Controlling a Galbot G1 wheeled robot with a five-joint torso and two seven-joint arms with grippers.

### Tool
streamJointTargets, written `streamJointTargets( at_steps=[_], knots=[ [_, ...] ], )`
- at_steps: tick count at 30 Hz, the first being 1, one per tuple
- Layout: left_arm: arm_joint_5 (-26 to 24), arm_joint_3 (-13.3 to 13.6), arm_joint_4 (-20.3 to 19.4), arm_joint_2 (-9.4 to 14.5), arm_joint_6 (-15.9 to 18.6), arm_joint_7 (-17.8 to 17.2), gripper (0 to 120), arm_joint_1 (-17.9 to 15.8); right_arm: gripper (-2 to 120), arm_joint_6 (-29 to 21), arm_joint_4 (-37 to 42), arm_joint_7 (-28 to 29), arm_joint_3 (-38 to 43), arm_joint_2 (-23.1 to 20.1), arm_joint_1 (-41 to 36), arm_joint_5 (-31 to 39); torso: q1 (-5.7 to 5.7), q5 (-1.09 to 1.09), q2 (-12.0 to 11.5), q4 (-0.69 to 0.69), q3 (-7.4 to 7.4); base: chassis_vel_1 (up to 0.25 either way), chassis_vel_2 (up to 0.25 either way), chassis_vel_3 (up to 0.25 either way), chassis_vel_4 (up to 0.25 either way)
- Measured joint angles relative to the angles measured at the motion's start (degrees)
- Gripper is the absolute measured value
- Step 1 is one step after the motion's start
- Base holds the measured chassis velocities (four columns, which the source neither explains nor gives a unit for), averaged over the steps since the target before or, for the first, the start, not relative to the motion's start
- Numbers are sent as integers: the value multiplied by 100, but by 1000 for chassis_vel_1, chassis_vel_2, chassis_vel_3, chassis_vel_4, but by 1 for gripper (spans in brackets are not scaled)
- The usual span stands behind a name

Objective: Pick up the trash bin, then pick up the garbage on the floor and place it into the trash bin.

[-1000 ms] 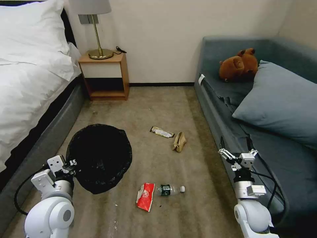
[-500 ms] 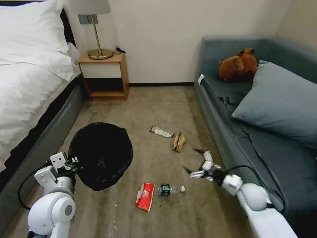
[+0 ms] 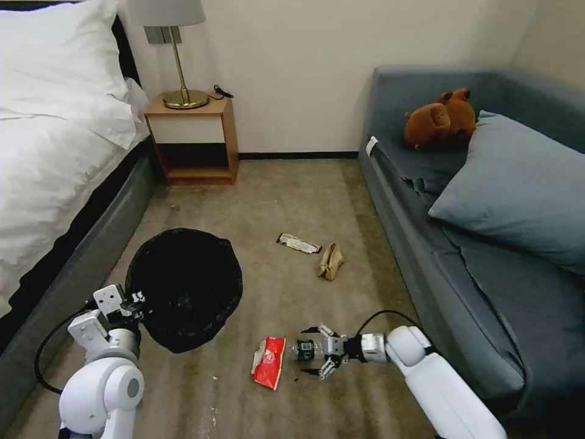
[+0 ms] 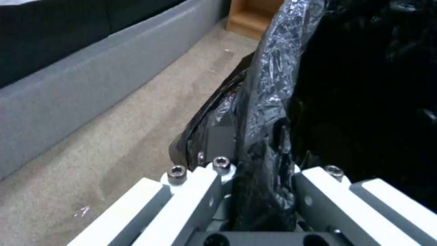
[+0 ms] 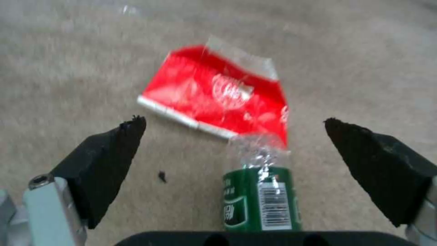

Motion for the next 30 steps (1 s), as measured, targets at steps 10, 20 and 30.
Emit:
streamJointTargets(
  at_steps=[10, 20, 30],
  knots=[
    [234, 31, -97, -178, -55, -1, 2, -16, 100, 585, -1702, 223, -28, 358, 915, -497, 0, -1, 0, 0, 0, 0, 0, 0, 0],
    [317, 64, -57, -211, -81, 2, 2, -53, 98, 796, -2526, 510, 97, 564, 1126, -751, 0, 1, 0, 0, 0, 0, 0, 0, 0],
    [312, 76, -89, -185, -114, 6, 2, -30, 61, 827, -2844, 782, 396, 650, 1093, -932, 0, 1, 0, 0, -1, 0, 0, 0, 0]
  ],
)
